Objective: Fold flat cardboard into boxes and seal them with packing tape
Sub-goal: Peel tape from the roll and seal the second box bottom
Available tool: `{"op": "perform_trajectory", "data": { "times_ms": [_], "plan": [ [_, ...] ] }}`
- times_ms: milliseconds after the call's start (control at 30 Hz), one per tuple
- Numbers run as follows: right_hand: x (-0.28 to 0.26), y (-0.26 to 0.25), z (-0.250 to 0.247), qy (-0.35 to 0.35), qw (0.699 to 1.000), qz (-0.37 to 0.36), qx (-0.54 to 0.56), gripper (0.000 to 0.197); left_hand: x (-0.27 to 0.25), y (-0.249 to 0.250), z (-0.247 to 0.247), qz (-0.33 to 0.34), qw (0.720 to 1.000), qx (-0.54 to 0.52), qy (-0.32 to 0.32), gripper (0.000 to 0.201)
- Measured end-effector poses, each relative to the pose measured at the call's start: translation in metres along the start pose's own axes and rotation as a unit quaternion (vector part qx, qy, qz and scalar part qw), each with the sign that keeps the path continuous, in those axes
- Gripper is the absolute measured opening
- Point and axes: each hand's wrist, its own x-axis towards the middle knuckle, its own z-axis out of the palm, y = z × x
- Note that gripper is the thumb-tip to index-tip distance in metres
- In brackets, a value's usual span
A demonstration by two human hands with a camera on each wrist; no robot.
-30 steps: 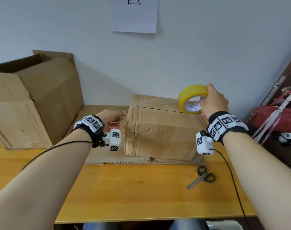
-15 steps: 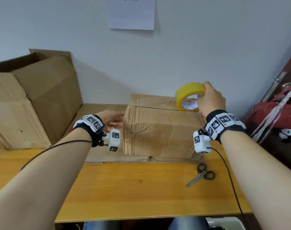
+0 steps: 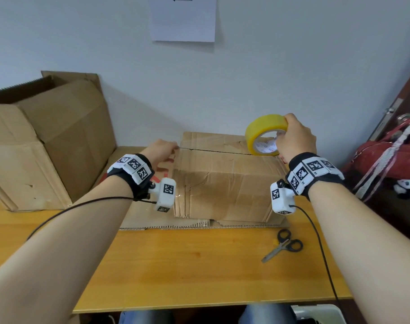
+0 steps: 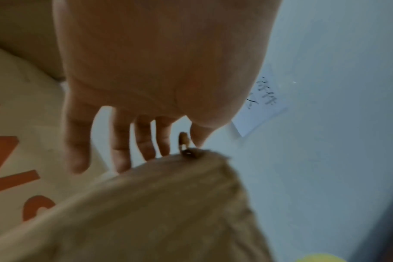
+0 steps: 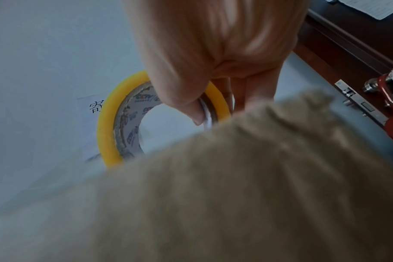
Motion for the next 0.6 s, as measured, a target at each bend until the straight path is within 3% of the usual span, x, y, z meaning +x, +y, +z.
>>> {"op": "perform_trajectory", "data": {
  "times_ms": [100, 233, 300, 367, 467, 600],
  "plan": [
    [-0.003, 0.001, -0.004, -0.010, 0.999, 0.010, 0.034, 0.017, -0.004, 0.010, 0.002, 0.000, 0.998, 0.046, -0.040, 0.047],
    [-0.009, 0.003, -0.009, -0.038, 0.993, 0.052, 0.096, 0.013, -0.007, 0.003, -0.003, -0.077, 0.984, 0.098, -0.127, 0.082],
    [-0.012, 0.005, -0.011, -0.060, 0.988, 0.075, 0.118, 0.008, -0.017, 0.003, 0.000, -0.105, 0.976, 0.059, -0.181, 0.076],
    [-0.015, 0.003, -0.014, -0.076, 0.982, 0.096, 0.145, 0.004, -0.019, 0.004, 0.000, -0.104, 0.976, 0.020, -0.189, 0.067],
    [-0.021, -0.007, -0.017, -0.101, 0.972, 0.114, 0.181, 0.006, -0.016, 0.009, -0.006, -0.080, 0.993, 0.015, -0.086, 0.081],
    [-0.034, -0.030, -0.018, -0.172, 0.927, 0.142, 0.303, 0.027, -0.017, 0.023, -0.012, 0.036, 0.993, -0.029, 0.105, 0.069]
  ]
}}
